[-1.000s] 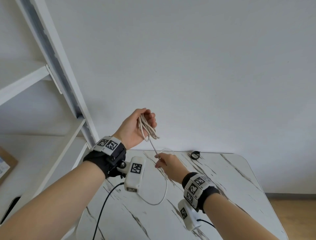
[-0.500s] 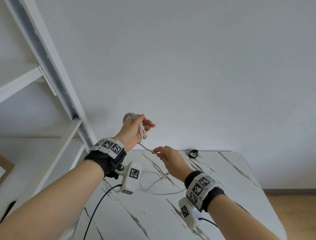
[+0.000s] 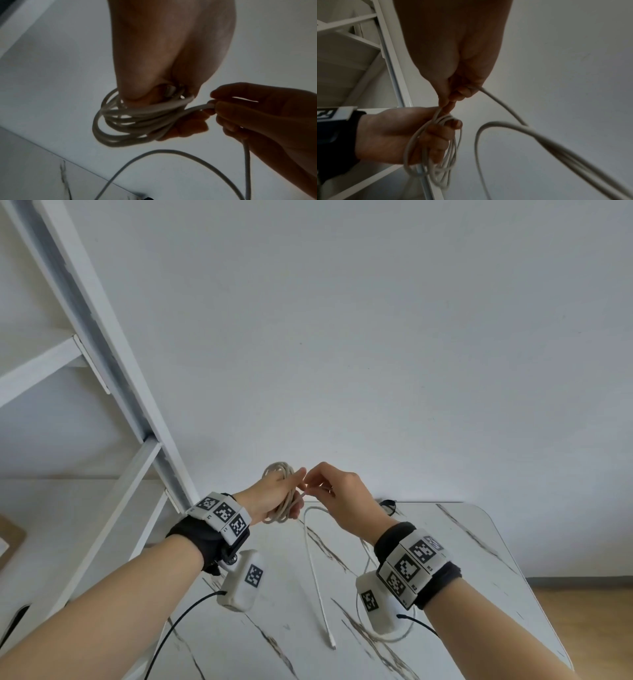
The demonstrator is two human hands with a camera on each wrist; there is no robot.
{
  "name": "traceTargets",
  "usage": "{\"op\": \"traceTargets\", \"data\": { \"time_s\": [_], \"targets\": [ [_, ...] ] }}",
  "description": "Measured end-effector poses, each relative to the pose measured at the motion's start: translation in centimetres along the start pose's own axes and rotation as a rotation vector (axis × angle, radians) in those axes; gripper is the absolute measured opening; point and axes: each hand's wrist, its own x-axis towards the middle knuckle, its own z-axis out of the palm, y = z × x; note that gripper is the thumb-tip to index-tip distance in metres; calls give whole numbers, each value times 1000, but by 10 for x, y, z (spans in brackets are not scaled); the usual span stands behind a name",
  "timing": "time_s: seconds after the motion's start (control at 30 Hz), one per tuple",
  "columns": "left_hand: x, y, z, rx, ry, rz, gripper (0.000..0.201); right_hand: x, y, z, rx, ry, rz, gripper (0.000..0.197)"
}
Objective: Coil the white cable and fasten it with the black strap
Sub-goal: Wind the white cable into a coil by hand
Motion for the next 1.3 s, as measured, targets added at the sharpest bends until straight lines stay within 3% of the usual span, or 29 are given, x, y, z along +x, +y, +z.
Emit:
{"op": "traceTargets", "data": {
  "time_s": [0.17, 0.37, 0.43, 0.57, 0.7, 1.03, 1.17, 1.3],
  "targets": [
    [-6, 2, -1, -82, -173, -154, 62, 7, -2, -14, 49, -24, 56, 11],
    [-19, 5, -2, -171, -372, -217, 69, 10, -2, -35, 108, -128, 65, 10],
    [-20, 2, -4, -192, -431, -201, 61, 12, 1, -38, 135, -118, 78, 13],
    [-27, 5, -3, -181, -526, -200, 24, 13, 12, -36, 131, -87, 110, 14],
    [-33, 19, 3, -273, -553, -182, 17, 10, 22, -25, 142, -43, 143, 12],
    [-38, 47, -2, -583, -616, -1, 30, 4, 34, 4, 17, 20, 188, 14],
    [-40, 61, -2, -665, -556, 92, 25, 3, 28, 12, 13, -24, 265, 43],
    [-38, 71, -6, -774, -430, 161, 30, 0, 26, 19, 3, -100, 282, 6]
  ]
}}
